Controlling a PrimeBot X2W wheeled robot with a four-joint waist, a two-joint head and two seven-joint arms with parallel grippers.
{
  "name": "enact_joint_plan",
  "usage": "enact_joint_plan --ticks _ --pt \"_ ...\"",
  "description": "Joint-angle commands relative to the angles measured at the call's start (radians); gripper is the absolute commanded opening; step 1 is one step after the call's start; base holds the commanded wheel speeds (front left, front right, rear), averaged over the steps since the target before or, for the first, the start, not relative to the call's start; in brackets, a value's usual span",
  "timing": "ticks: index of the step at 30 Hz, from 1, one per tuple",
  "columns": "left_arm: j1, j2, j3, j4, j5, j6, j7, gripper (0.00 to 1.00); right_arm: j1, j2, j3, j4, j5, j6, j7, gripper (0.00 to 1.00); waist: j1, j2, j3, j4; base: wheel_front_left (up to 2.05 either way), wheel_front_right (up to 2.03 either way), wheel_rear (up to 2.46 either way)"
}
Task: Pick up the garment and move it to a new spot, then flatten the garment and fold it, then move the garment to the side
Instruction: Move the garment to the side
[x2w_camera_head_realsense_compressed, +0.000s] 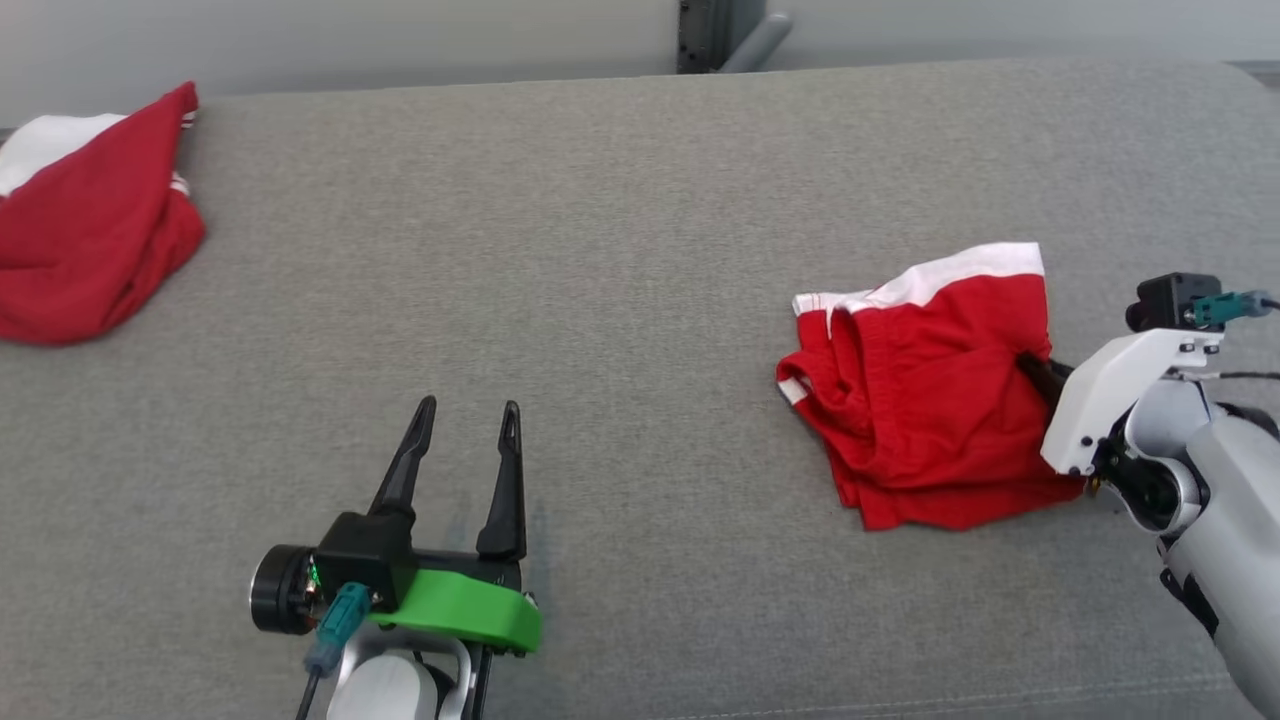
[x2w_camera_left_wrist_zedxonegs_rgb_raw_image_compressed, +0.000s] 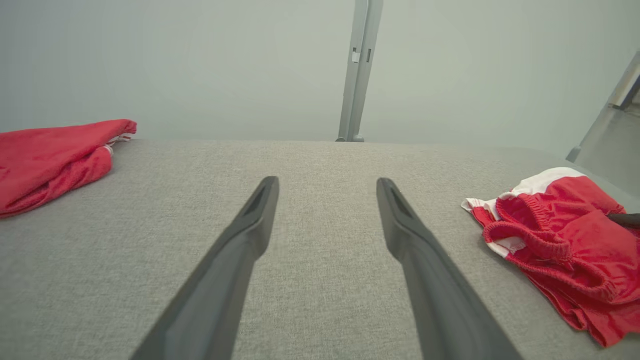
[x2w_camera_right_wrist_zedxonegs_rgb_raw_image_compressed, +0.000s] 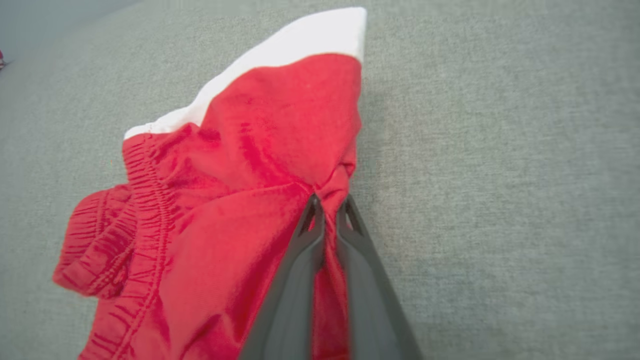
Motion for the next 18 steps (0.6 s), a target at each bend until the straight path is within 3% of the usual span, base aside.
enact_joint_plan --ticks 1,8,13,18 --pt "-0.026 0.002 0.000 -0.003 0.005 0.004 -0.003 1.00 -0.018 -0.010 0.000 0.003 -0.009 -0.002 -0.008 0.00 0.0000 -0.0001 0.056 -0.105 0.00 0.00 0.00" --pt "-0.089 0.003 0.011 0.004 0.047 -0.015 -0.003 1.00 -0.126 -0.010 0.013 0.033 -0.035 -0.001 -0.052 0.00 0.0000 -0.0001 0.138 -0.266 0.00 0.00 0.00" --pt "-0.124 0.004 0.012 0.005 0.065 -0.023 -0.003 1.00 -0.180 -0.018 0.012 0.063 -0.044 -0.001 -0.088 0.00 0.0000 -0.0001 0.177 -0.301 0.00 0.00 0.00" --pt "-0.141 0.004 0.011 0.010 0.074 -0.029 -0.003 1.00 -0.223 -0.049 -0.001 0.102 -0.056 -0.001 -0.124 0.00 0.0000 -0.0001 0.193 -0.287 0.00 0.00 0.00"
